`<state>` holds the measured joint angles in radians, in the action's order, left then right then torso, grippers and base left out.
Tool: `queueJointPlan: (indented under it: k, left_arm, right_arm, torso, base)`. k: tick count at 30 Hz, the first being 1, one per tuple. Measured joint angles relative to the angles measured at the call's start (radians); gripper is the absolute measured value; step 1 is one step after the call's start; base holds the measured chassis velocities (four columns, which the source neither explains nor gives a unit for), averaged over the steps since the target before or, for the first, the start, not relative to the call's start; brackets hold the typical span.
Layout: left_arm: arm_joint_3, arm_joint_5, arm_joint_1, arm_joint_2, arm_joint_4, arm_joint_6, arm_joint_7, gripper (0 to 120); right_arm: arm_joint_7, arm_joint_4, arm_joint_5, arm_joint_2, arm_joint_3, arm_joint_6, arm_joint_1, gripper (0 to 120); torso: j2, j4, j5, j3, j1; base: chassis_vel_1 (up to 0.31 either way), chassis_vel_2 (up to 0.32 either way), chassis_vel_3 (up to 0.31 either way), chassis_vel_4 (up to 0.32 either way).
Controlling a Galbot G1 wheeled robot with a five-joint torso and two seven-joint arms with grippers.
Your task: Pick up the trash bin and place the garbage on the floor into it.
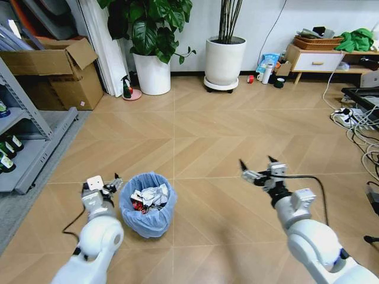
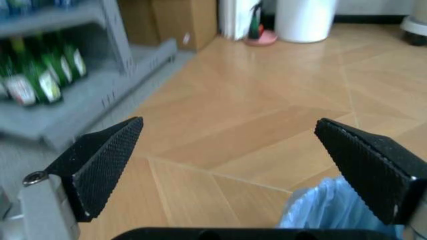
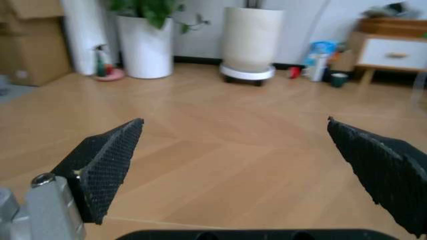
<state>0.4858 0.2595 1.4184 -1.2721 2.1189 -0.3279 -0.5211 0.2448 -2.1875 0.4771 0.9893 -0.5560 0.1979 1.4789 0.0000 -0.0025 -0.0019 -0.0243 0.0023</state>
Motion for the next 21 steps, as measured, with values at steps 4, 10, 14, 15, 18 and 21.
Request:
queueJointPlan:
  k: [4,10,14,15,18,21]
  left_arm:
    - [0.045,-0.185,0.098,-0.091,0.066,0.058,0.098,100]
    - [0.069,-0.353,0.176,-0.174,0.111,0.122,0.177,100]
    - [0.066,-0.402,0.226,-0.184,0.117,0.155,0.229,100]
    - [0.071,-0.418,0.238,-0.184,0.116,0.171,0.254,100]
    - [0.102,-0.481,0.25,-0.191,0.098,0.233,0.329,100]
    - [0.105,-0.487,0.258,-0.206,0.088,0.269,0.346,100]
  right_arm:
    - [-0.004,0.005,-0.019,0.029,-0.096,0.003,0.052,100]
    - [-0.079,0.008,-0.134,0.152,-0.27,-0.024,0.17,100]
    - [-0.14,0.008,-0.211,0.256,-0.319,-0.083,0.207,100]
    - [-0.146,0.008,-0.224,0.282,-0.323,-0.089,0.204,100]
    - [-0.149,0.016,-0.251,0.32,-0.326,-0.105,0.184,100]
    - [-0.157,0.015,-0.276,0.354,-0.339,-0.139,0.183,100]
  torso:
    - [0.0,0.0002,0.0002,0.0,0.0]
    - [0.0,-0.0006,0.0002,0.0,0.0]
    - [0.0,-0.0006,0.0002,0.0,0.0]
    - [0.0,-0.0003,0.0,0.0,0.0]
    - [0.0,0.0002,0.0002,0.0,0.0]
    - [0.0,0.0006,0.0002,0.0,0.0]
  base:
    - [0.0,0.0,0.0,0.0]
    - [0.0,0.0,0.0,0.0]
    - [0.0,0.0,0.0,0.0]
    - [0.0,0.0,0.0,0.0]
    - [0.0,0.0,0.0,0.0]
    - [0.0,0.0,0.0,0.0]
